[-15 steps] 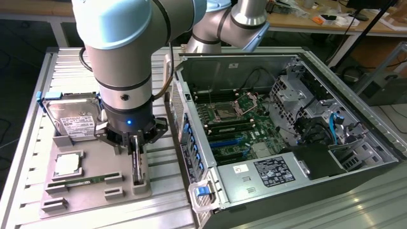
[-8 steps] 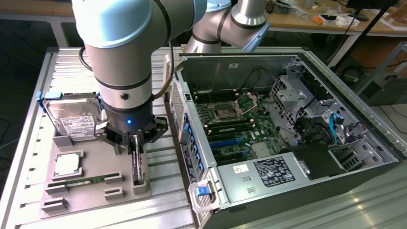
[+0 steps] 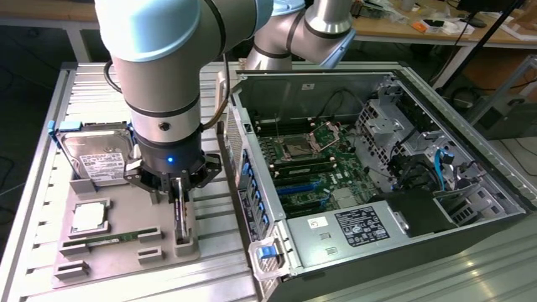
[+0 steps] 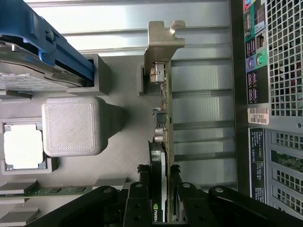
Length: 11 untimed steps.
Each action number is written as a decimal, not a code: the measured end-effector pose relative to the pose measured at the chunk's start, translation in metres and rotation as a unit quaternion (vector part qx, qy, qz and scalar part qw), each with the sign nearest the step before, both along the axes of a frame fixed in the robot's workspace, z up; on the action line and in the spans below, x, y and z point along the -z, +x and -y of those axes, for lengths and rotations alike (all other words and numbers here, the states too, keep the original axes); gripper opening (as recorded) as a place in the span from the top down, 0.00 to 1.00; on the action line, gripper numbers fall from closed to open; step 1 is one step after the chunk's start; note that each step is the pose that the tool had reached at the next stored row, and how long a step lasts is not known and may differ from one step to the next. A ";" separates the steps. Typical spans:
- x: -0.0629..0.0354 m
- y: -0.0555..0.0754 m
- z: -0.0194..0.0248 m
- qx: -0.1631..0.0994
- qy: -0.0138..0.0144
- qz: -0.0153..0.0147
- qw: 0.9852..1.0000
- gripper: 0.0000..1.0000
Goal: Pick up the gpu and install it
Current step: 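Pick up the gpu and move the gpu toward the slot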
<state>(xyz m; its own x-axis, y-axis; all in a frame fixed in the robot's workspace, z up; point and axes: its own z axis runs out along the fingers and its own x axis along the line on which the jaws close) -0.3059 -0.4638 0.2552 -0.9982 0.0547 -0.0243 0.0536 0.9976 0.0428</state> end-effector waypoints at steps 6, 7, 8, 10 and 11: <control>-0.0006 0.000 0.0000 0.000 0.000 0.000 1.000 0.73; -0.0008 0.000 0.0000 0.000 0.000 0.000 1.000 0.73; -0.0009 0.000 0.0000 0.000 0.000 0.000 1.000 0.73; -0.0015 0.000 0.0000 0.000 0.000 -0.001 1.000 0.73; -0.0017 0.000 0.0000 0.000 0.000 -0.001 1.000 0.73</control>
